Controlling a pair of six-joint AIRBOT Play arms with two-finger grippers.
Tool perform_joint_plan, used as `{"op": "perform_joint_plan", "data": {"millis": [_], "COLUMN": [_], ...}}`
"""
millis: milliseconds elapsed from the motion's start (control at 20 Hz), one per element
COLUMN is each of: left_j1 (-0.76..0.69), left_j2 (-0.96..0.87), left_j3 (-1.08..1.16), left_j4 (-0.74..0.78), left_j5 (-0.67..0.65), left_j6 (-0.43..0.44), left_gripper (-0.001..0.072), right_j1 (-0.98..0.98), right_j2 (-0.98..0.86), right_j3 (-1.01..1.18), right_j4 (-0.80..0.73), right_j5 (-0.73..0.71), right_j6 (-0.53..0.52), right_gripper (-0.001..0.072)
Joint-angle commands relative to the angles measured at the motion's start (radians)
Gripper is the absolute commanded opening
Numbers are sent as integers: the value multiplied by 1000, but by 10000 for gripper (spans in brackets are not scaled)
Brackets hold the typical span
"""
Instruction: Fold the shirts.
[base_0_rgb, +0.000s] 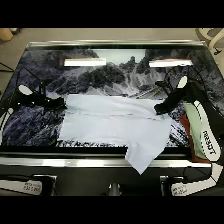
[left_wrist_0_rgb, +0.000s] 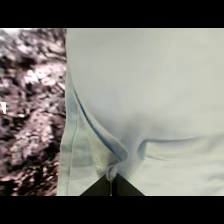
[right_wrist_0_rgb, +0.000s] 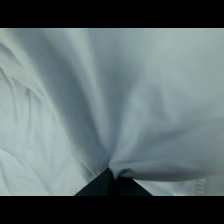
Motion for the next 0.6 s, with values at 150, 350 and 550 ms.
{"op": "perform_joint_plan", "data": {"millis": [150,350,550], "left_j1": [36,64,82], "left_j2": [-9,-10,3], "left_j3": [9,9,10], "left_j4": [11,9,6], "left_j5": [-128,-153,-233], "left_j6": [-8,-9,-9], "left_gripper": [21,27,554], "right_j1": [-13,-40,-40], "right_j2": [54,66,92], "right_j3": [-34,-34,-33], "right_j4": [-56,-77,-78], "right_j5": [-28,-20,27], "right_j6": [42,55,36], "right_gripper": [18,118,482]}}
